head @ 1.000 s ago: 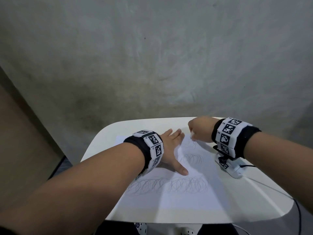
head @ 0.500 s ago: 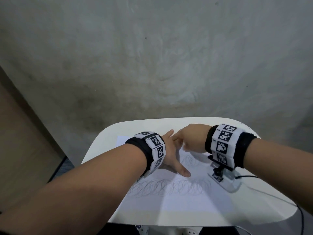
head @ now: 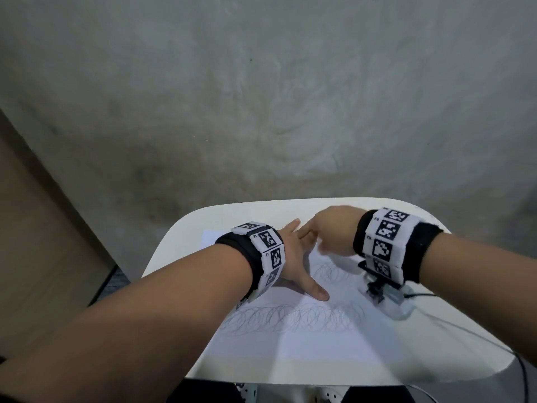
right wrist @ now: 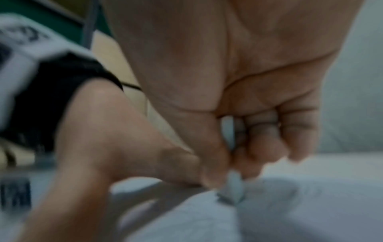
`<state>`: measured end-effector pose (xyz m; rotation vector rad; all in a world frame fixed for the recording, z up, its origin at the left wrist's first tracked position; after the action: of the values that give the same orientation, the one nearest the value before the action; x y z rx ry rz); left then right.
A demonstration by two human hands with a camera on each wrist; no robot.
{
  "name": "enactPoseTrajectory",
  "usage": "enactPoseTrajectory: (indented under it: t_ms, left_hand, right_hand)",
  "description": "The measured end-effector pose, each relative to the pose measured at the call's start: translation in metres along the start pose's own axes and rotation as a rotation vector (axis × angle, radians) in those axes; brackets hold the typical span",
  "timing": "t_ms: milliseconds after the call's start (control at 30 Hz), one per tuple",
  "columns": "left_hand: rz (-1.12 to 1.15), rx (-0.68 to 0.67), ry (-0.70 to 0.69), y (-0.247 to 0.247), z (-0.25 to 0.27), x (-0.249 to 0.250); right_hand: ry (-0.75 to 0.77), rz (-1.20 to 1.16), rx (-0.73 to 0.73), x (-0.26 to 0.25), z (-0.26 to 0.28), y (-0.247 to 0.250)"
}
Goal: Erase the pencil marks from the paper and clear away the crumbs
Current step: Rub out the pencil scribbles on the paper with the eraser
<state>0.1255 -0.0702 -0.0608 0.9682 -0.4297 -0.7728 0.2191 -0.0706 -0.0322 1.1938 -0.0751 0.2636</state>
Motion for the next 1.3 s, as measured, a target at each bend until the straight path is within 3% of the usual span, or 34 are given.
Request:
enactPoseTrajectory:
  t_ms: [167,300,433,567,700,833,933,1067,1200,1300]
  left_hand:
    - [0.005,0.018,-0.012,0.001,0.000,0.000]
    - [0.020,0.003,-0.011,-0.001,-0.002,-0.001]
    - [0.023,0.018,-0.009,-0.001,-0.003,-0.002]
    - [0.014,0.010,-0.015,-0.002,-0.007,-0.003]
    - [-0.006,0.016,-0.001,-0.002,-0.005,-0.002]
    - [-0.022,0.011,-0.009,-0.001,-0.004,-0.001]
    - [0.000,0.021,0.003,-0.003,-0.005,-0.002]
    - [-0.026,0.033,-0.020,0.000,-0.002,0.000]
    - [0.005,0.017,0.012,-0.004,-0.007,-0.003]
    - [0.011,0.016,0.003,-0.003,-0.007,-0.004]
  right_hand:
    - [-0.110,-0.072,0.008,0.026,0.005,0.004]
    - [0.005,-0.066,-0.008,0.002,0.008,-0.005]
    - [-0.126,-0.054,-0.010,0.028,0.014,0.004]
    - [-0.012,-0.033,-0.023,0.005,0.014,-0.007]
    - [-0.116,-0.047,0.003,0.027,0.018,0.000]
    - [-0.047,-0.070,-0.008,0.014,0.021,-0.008]
    - [-0.121,-0.063,0.010,0.029,0.025,-0.003]
    - [-0.048,-0.039,-0.023,0.013,0.025,-0.010]
    - [-0.168,-0.102,-0.007,0.044,0.024,0.001]
    - [-0.115,-0.130,0.027,0.036,0.015,-0.001]
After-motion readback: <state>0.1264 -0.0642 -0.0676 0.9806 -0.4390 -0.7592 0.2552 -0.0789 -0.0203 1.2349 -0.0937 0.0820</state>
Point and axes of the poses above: each hand's wrist, its own z-axis away from the middle knuckle, its own y-axis out of the back of the hand, x = y × z, the point moved 5 cm from there along -z, towards the middle knuckle, and after that the axes turned 6 degrees about y, right-handed, at the moved point
